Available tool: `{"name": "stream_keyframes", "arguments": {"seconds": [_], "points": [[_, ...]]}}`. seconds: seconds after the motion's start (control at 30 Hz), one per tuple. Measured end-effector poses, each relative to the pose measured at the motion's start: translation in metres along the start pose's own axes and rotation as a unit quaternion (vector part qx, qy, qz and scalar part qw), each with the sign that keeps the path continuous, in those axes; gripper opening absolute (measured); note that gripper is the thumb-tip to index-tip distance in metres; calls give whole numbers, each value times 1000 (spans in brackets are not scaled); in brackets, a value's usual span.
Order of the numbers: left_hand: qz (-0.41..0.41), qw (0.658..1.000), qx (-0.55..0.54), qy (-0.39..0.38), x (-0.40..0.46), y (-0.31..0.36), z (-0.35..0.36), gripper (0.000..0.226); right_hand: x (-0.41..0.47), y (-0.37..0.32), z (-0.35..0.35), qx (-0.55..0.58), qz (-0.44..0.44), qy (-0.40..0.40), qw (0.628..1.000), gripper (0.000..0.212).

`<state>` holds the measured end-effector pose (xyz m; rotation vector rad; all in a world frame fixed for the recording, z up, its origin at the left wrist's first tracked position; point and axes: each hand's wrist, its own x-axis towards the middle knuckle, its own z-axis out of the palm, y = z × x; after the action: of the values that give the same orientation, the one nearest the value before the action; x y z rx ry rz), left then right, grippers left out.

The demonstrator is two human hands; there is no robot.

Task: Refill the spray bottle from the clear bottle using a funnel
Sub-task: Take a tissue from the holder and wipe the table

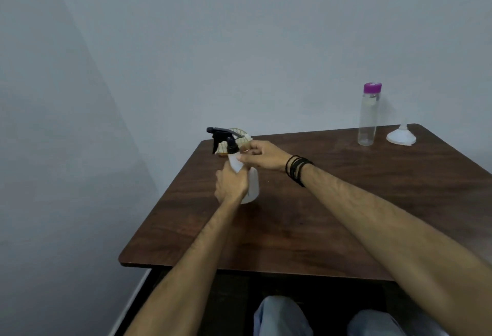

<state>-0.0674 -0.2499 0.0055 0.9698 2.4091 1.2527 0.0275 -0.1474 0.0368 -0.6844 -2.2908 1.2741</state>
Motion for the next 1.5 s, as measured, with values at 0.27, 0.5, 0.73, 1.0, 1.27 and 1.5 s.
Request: {"name": "stream_keyframes", "arguments": {"seconds": [0.27,0.5,0.73,1.0,1.27,1.5], "points": [[-73,992,40,98,34,-49,-29,63,12,30,9,-14,37,31,999,38],[-75,976,-13,203,46,-66,-24,79,9,49,8,-35,59,27,997,38],[221,933,-17,284,2,-51,22,49,15,61,-1,-62,65,48,995,39],[131,982,108,-88,56,-42,57,64,37,66,-36,-132,65,100,984,36],[110,974,169,-101,129,-43,79,62,105,86,-56,-197,64,153,966,32],[108,963,239,-58,156,-47,98,67,173,86,-54,-281,31,185,941,23]]}}
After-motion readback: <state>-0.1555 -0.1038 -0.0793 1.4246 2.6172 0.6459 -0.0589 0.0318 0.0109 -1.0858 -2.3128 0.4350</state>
